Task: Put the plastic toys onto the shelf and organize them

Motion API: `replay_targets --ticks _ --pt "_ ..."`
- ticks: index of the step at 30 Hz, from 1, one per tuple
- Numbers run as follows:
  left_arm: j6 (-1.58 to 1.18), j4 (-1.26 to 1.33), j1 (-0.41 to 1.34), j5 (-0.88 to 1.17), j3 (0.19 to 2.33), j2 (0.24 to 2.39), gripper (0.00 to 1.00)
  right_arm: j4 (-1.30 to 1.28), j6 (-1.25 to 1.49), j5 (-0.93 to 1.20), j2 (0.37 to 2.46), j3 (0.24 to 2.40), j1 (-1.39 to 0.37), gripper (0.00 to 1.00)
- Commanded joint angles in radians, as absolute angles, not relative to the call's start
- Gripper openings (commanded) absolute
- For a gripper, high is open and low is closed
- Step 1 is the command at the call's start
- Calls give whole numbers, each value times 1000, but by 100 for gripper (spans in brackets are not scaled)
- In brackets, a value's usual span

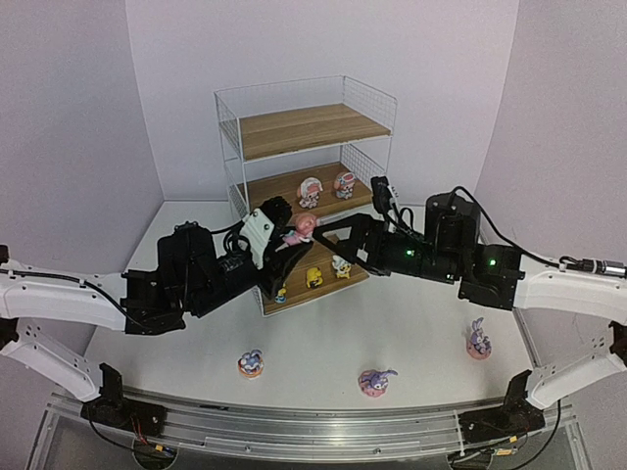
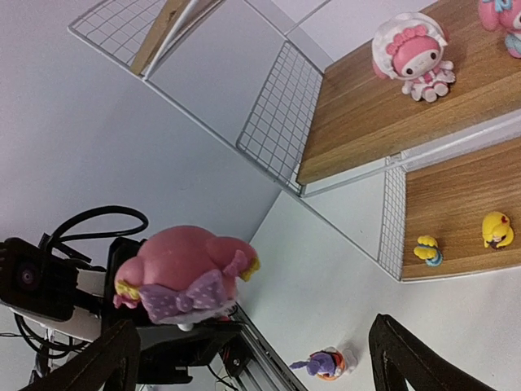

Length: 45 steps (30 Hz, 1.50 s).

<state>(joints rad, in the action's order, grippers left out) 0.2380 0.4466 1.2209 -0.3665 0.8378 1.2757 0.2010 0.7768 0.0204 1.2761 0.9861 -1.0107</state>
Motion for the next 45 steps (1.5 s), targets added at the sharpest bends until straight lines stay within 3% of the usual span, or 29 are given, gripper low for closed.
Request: replay_targets --ticks 1,12,23,35,45 --pt "259 524 1238 -445 896 1325 0 347 723 75 1319 1041 -1018 94" --pt "247 546 1253 -476 919 1358 0 386 760 -21 1356 1035 -1017 93" --pt "258 515 1257 -547 962 1410 0 386 804 -22 1381 1048 -1026 77" --pt "259 487 1258 -544 960 1416 0 380 821 -113 1360 1029 -1028 76" --pt "264 473 1258 -559 973 1430 0 374 858 -83 1368 1041 -1029 63"
